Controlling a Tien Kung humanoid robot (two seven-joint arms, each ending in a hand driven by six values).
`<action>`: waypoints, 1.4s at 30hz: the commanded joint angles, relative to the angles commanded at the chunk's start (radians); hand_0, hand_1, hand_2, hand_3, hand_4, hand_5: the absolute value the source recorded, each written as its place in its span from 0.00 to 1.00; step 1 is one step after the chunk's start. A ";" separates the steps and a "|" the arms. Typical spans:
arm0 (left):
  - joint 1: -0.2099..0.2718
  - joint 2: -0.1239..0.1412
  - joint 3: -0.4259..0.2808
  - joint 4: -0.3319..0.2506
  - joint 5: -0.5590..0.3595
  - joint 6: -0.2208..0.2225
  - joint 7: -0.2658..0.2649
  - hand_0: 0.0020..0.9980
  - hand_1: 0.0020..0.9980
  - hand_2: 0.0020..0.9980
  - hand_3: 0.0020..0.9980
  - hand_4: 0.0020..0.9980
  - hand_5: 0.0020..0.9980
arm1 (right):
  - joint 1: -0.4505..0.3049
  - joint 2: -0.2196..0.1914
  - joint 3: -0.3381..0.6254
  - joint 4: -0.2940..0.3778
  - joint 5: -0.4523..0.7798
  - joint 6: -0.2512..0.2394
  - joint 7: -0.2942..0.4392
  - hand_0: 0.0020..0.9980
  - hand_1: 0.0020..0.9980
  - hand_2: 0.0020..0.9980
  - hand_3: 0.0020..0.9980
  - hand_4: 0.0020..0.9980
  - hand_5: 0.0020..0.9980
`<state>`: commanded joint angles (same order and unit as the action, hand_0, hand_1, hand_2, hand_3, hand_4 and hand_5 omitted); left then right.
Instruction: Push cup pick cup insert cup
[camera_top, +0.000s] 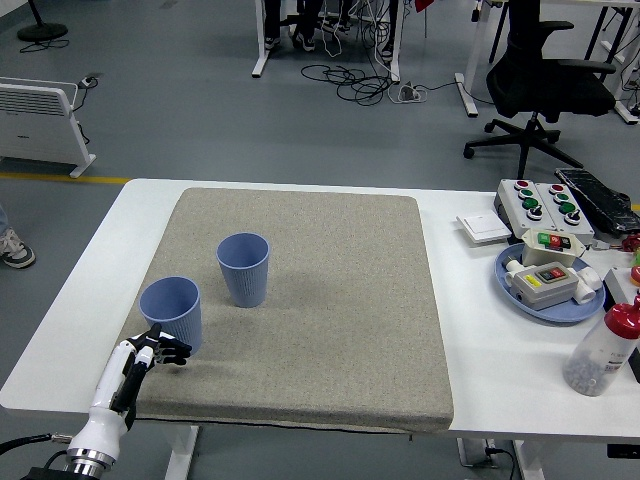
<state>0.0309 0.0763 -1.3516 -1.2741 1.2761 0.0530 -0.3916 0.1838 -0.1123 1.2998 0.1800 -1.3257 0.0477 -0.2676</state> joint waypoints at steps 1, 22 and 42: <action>-0.007 -0.001 -0.001 0.006 0.001 -0.007 0.010 0.52 0.55 0.52 0.46 0.54 1.00 | 0.001 0.000 -0.001 0.000 0.001 0.000 0.000 0.72 0.66 0.66 0.58 0.09 0.55; -0.126 -0.011 -0.009 0.127 0.019 -0.032 0.040 0.64 0.61 0.56 0.49 0.55 1.00 | 0.001 0.003 -0.007 0.000 0.011 0.000 0.001 0.72 0.66 0.66 0.58 0.09 0.55; -0.269 -0.044 -0.031 0.305 0.029 -0.041 0.033 0.65 0.62 0.56 0.49 0.55 1.00 | 0.000 0.007 -0.013 0.000 0.011 -0.001 -0.001 0.72 0.66 0.66 0.58 0.09 0.54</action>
<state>-0.2381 0.0318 -1.3825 -0.9691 1.3047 0.0119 -0.3582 0.1837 -0.1054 1.2868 0.1800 -1.3146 0.0465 -0.2690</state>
